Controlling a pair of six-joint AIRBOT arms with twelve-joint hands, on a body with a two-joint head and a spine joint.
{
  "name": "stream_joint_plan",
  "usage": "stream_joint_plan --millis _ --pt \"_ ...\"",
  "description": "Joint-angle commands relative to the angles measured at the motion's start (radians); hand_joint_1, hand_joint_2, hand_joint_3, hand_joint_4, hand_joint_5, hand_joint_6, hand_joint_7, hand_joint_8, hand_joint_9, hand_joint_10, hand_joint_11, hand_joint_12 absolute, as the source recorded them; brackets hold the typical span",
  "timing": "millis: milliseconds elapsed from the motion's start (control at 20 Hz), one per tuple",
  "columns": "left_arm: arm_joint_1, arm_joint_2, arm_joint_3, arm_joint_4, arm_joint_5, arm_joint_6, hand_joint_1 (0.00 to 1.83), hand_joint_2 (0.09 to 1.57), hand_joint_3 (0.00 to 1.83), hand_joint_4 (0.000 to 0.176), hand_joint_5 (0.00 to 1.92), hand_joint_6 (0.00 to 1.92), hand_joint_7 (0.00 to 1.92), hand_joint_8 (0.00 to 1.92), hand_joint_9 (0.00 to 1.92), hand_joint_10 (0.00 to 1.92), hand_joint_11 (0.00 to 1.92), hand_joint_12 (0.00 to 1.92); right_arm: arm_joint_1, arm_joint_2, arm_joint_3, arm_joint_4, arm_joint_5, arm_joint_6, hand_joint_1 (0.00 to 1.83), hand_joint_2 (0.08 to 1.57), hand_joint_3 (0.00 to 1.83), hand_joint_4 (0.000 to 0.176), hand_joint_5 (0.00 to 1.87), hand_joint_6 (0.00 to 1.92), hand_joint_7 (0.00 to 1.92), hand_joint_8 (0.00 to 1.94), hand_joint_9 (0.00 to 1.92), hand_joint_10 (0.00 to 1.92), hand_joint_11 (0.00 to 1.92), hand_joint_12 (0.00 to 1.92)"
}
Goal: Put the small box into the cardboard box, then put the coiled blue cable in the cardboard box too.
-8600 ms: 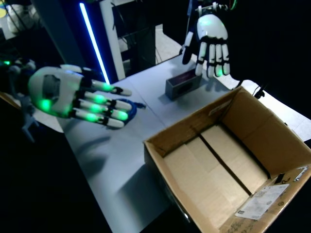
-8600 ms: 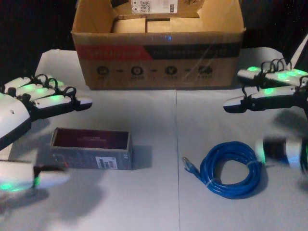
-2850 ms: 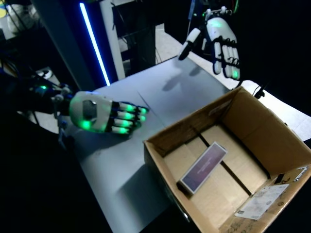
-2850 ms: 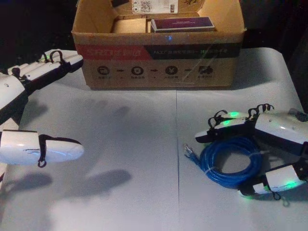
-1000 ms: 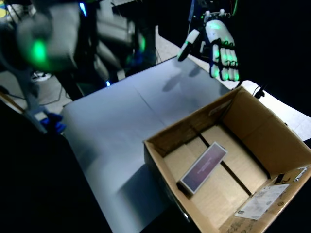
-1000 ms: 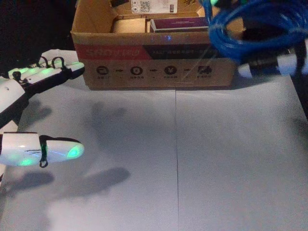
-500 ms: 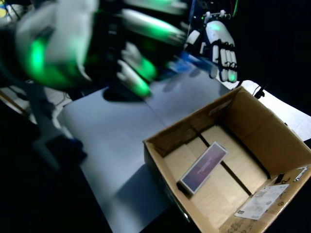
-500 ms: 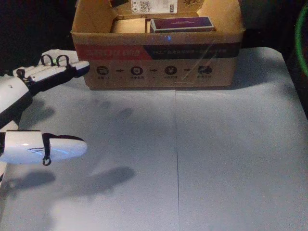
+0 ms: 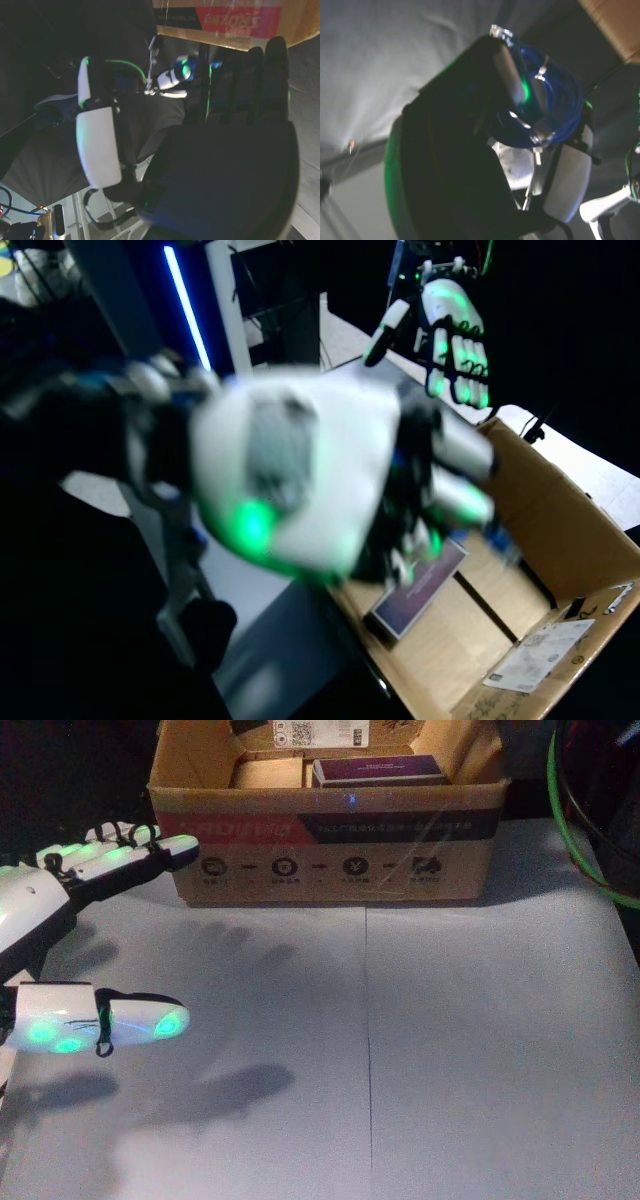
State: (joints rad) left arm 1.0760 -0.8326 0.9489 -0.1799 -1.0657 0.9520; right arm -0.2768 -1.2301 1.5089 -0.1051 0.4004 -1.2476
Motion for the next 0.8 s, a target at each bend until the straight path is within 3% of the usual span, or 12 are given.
stream_joint_plan --millis 0,50,100,250,550,750 --pt "-0.014 0.001 0.004 -0.001 -0.117 -0.004 0.52 0.91 0.00 0.176 0.19 0.01 0.12 0.00 0.13 0.01 0.14 0.13 0.018 -0.002 0.001 0.018 0.131 0.006 0.40 1.06 0.00 0.086 0.29 0.00 0.34 0.03 0.34 0.12 0.00 0.76" --pt "-0.014 0.001 0.004 -0.001 -0.116 -0.005 0.53 0.90 0.00 0.176 0.19 0.00 0.12 0.00 0.13 0.01 0.14 0.13 0.018 -0.003 0.001 0.017 0.131 0.006 0.40 1.00 0.00 0.133 0.18 0.00 0.23 0.01 0.25 0.01 0.00 0.33" --pt "-0.014 0.000 0.004 0.000 -0.114 -0.005 0.55 0.90 0.00 0.176 0.19 0.00 0.12 0.00 0.12 0.00 0.13 0.13 0.018 -0.003 0.000 0.016 0.131 0.005 0.53 0.88 0.00 0.176 0.00 0.00 0.00 0.00 0.01 0.00 0.00 0.00" --pt "-0.015 0.000 0.005 0.000 -0.112 -0.005 0.53 0.90 0.00 0.176 0.20 0.01 0.12 0.00 0.15 0.01 0.19 0.16 0.018 -0.003 -0.008 0.005 0.131 0.005 0.60 0.77 0.00 0.176 0.00 0.00 0.00 0.00 0.00 0.00 0.00 0.00" --pt "-0.014 -0.002 0.006 0.000 -0.109 -0.006 0.55 0.90 0.00 0.176 0.18 0.00 0.11 0.01 0.13 0.00 0.15 0.15 0.016 0.005 -0.027 -0.008 0.136 0.005 0.61 0.78 0.00 0.176 0.00 0.00 0.00 0.00 0.00 0.00 0.00 0.00" --pt "-0.014 0.001 0.009 -0.011 -0.129 -0.006 0.53 0.91 0.00 0.176 0.17 0.00 0.12 0.00 0.09 0.00 0.06 0.11 -0.040 0.099 -0.135 0.006 0.263 0.006 0.60 0.82 0.01 0.176 0.00 0.00 0.00 0.00 0.00 0.00 0.00 0.00"
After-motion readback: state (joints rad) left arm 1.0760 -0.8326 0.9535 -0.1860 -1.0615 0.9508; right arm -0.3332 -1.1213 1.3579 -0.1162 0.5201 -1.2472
